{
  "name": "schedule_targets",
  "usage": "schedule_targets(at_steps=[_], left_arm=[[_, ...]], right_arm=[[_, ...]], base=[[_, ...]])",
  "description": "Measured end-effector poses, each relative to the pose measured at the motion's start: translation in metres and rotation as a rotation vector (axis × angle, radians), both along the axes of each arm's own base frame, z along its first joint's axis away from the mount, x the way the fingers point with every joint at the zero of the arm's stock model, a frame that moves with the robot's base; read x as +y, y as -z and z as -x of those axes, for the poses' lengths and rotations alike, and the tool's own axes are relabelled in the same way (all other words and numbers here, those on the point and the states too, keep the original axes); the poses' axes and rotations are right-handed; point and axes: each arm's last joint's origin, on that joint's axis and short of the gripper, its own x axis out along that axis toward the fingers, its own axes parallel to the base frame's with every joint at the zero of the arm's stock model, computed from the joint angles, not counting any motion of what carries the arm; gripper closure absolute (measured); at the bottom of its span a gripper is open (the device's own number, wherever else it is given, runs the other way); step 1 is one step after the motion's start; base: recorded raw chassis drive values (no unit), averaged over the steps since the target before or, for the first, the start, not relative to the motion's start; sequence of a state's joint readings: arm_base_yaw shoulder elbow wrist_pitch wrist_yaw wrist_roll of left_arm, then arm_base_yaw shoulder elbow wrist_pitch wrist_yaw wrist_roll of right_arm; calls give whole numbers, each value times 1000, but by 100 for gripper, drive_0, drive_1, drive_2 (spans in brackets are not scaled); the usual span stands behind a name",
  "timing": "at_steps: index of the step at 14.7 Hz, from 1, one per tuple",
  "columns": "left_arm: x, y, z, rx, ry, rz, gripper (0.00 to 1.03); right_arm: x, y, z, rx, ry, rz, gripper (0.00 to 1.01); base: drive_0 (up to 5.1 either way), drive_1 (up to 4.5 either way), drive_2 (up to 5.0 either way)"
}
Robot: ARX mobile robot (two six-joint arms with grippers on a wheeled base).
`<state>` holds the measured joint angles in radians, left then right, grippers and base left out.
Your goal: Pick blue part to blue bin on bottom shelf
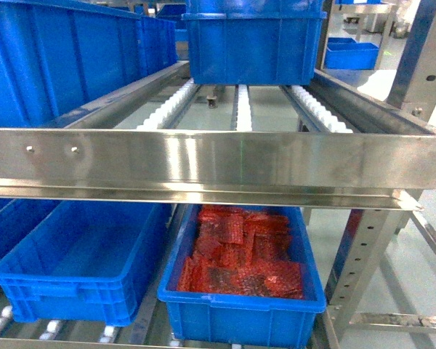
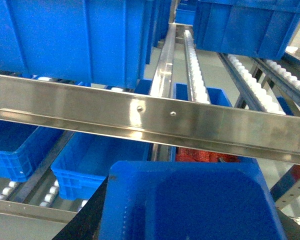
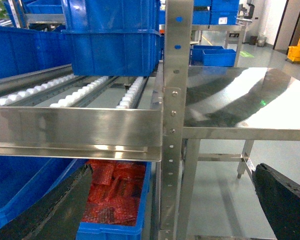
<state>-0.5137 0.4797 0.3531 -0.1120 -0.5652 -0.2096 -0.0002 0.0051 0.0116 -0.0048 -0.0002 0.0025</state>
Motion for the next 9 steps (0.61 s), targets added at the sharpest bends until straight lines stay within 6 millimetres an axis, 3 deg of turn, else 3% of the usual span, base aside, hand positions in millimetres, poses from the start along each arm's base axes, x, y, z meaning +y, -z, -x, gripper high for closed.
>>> schedule_targets(at_steps=[9], left_arm=[[1,0,0,-4,-8,0,60]], right_arm=[[0,0,0,-4,-5,0,3]], base=[[-484,252,252]])
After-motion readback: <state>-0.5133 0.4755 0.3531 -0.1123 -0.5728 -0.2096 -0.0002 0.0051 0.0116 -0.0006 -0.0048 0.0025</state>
